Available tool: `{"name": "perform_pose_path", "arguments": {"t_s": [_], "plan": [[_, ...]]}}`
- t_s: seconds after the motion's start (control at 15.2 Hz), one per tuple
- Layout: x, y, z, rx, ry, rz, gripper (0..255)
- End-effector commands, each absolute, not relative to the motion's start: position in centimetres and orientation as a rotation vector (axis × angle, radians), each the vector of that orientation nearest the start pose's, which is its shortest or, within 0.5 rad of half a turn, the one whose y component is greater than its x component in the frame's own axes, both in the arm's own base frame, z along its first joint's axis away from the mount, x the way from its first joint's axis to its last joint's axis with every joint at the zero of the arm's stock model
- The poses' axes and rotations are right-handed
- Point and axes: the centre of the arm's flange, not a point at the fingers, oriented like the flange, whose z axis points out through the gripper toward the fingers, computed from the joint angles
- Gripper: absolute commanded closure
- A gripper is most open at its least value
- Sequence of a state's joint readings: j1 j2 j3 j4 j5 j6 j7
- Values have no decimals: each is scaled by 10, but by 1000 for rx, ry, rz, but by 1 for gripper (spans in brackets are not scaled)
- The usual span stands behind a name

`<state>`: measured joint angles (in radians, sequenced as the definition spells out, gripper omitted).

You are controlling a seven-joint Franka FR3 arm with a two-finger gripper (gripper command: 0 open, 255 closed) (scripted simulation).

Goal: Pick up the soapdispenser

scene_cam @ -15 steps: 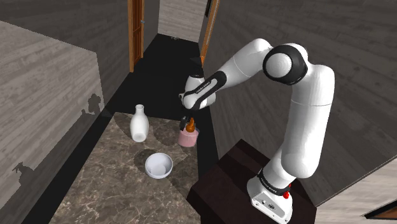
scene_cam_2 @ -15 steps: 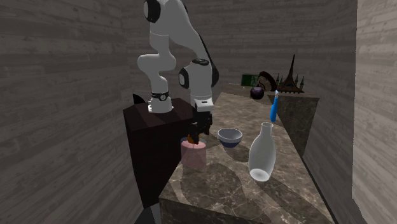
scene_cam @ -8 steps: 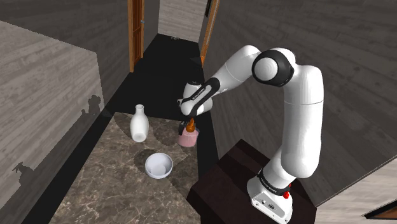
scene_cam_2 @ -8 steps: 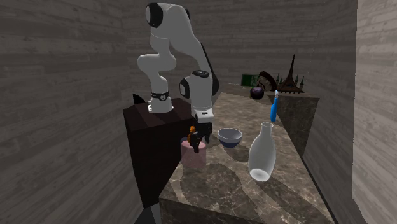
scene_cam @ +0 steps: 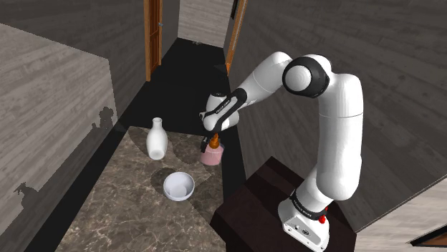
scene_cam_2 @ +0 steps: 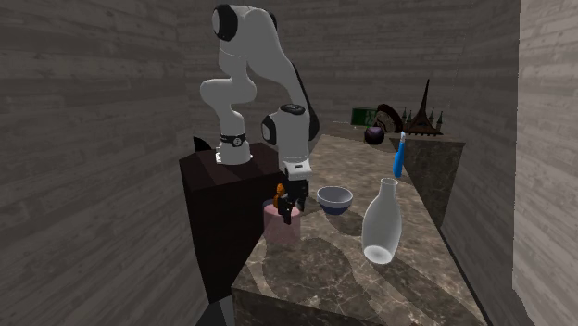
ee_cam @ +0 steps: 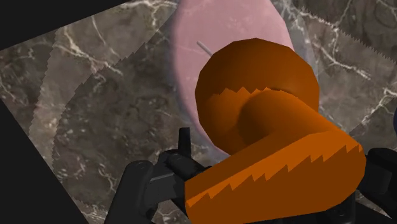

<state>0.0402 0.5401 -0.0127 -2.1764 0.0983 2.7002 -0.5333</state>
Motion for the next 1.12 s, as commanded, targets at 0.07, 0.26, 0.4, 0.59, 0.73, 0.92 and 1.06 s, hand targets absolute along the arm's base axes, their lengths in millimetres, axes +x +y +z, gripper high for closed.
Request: {"name": "perform_pose_path", "arguments": {"t_s": [0.07,0.26,0.4,0.59,0.73,0.92,1.06], "plan": [[552,10,136,-3018,-725,17,255],[551,11,141,-3018,-725,17,255],[551,11,151,-3018,-725,17,255],[551,11,167,-3018,-725,17,255],[551,11,178,-3018,-725,17,255],[551,11,194,-3018,-725,17,255],[551,11,204,-3018,-725,17,255]]}}
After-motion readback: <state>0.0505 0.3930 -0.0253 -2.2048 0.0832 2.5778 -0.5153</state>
